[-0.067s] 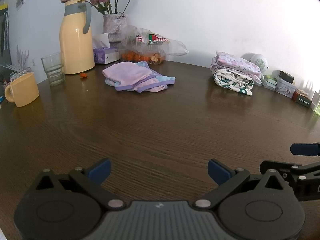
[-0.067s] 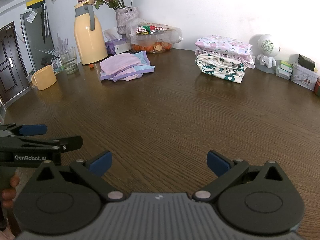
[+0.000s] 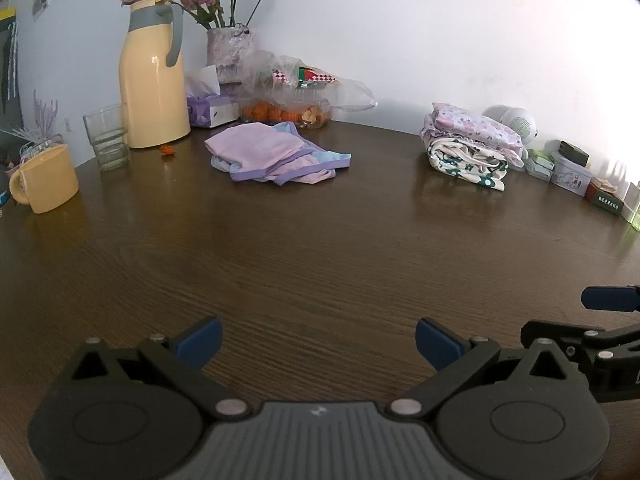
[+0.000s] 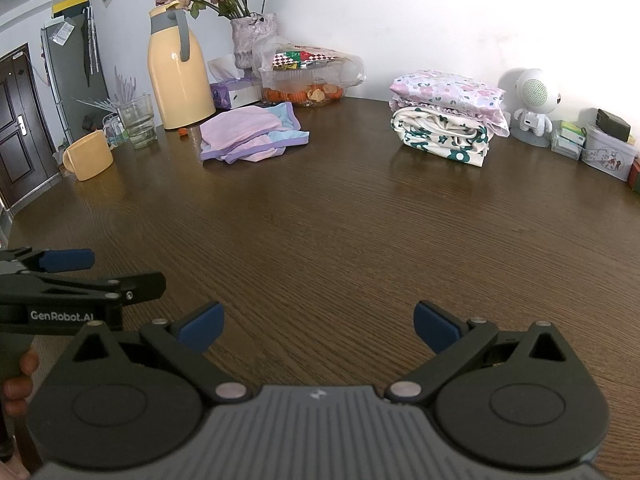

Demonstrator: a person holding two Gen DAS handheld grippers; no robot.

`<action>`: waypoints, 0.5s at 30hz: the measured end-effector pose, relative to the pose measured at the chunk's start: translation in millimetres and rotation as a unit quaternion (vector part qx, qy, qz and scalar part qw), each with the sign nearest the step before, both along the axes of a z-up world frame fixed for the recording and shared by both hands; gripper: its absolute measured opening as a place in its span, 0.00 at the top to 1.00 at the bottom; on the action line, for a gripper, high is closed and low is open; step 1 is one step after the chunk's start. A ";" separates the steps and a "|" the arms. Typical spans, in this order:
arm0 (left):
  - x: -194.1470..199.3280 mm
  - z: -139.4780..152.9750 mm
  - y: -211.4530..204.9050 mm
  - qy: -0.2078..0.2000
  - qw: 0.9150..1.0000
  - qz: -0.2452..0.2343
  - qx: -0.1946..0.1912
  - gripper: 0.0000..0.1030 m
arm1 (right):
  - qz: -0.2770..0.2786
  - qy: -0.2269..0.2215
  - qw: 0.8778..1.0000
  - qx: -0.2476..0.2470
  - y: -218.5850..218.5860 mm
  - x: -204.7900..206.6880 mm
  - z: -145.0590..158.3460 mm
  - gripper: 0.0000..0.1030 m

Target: Fold clothes

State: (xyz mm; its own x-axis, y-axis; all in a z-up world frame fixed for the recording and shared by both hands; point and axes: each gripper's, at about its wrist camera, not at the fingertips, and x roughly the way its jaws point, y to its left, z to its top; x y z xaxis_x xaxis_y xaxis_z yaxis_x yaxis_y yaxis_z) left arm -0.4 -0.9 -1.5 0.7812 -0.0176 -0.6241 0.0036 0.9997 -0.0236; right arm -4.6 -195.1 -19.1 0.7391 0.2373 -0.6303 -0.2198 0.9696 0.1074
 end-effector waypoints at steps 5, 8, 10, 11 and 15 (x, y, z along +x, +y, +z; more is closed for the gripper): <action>-1.4 -6.7 -2.6 -0.001 1.000 -0.002 0.000 0.00 | 0.001 0.000 1.000 0.001 1.5 -1.5 -2.1 0.00; -0.9 -12.5 0.2 -0.001 1.000 -0.002 -0.001 0.00 | 0.001 0.000 1.000 0.000 1.3 -0.7 -2.4 0.00; -1.0 -14.1 0.1 -0.001 1.000 -0.002 -0.001 0.00 | 0.001 0.001 1.000 0.001 0.6 -0.1 -2.7 0.00; -1.7 -13.6 0.4 -0.002 1.000 -0.003 -0.001 0.00 | 0.002 0.001 1.000 0.000 1.7 1.0 -1.0 0.00; -2.4 -12.8 -0.5 -0.001 1.000 -0.002 -0.001 0.00 | 0.001 0.002 1.000 0.001 1.3 -0.8 -2.6 0.00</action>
